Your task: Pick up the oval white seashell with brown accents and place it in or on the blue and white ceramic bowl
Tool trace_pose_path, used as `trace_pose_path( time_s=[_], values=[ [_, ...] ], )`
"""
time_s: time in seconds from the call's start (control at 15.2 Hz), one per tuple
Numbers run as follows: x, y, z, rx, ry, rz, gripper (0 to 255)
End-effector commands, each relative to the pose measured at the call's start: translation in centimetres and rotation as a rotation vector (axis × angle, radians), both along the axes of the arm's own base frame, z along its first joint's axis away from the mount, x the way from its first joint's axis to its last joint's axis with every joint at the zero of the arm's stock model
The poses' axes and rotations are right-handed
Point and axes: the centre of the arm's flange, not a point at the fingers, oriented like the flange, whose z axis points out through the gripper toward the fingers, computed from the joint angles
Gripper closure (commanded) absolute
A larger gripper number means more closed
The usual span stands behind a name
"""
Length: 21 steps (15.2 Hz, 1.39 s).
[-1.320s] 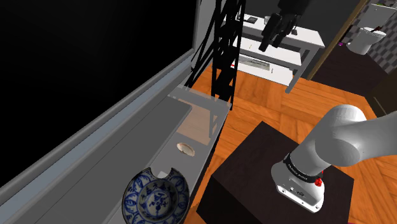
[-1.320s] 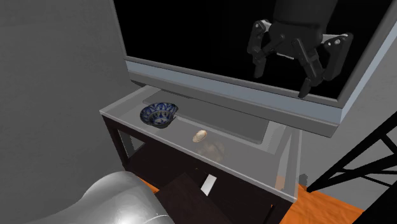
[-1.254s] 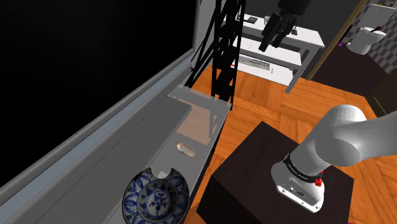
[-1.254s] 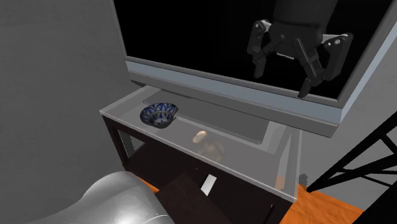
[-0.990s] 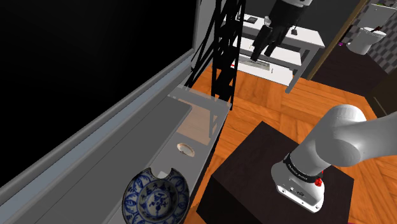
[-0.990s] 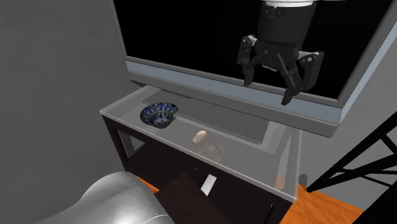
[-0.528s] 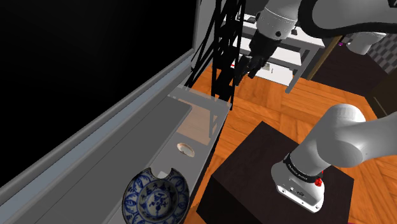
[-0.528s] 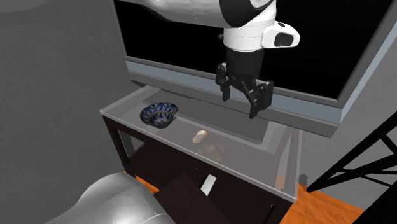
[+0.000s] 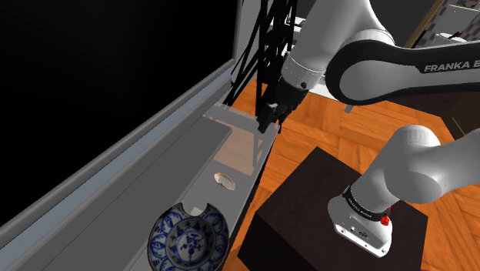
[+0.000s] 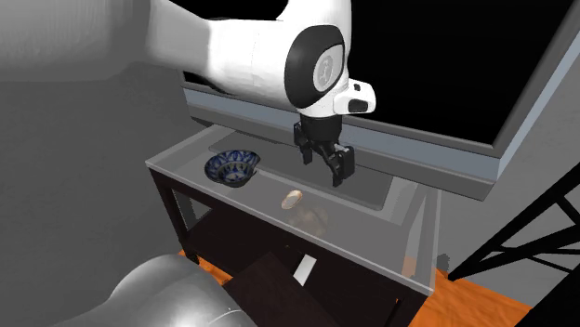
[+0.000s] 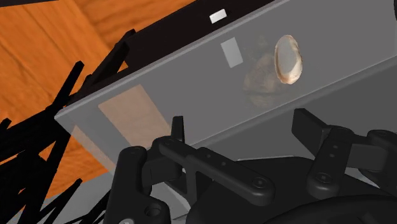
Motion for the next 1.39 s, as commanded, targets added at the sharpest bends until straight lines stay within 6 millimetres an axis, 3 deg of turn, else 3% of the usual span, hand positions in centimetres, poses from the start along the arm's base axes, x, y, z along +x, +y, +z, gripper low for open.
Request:
trace_pose_path(
  time_s=[0.0, 0.92, 1.32],
  values=[
    [0.3, 1.8, -2.1, 0.0, -0.01, -0.001, 0],
    [2.1, 13.8, -16.2, -0.009, -0.061, -0.002, 0],
    [2.7, 14.0, -19.0, -0.009, -0.062, -0.002, 0]
  ],
)
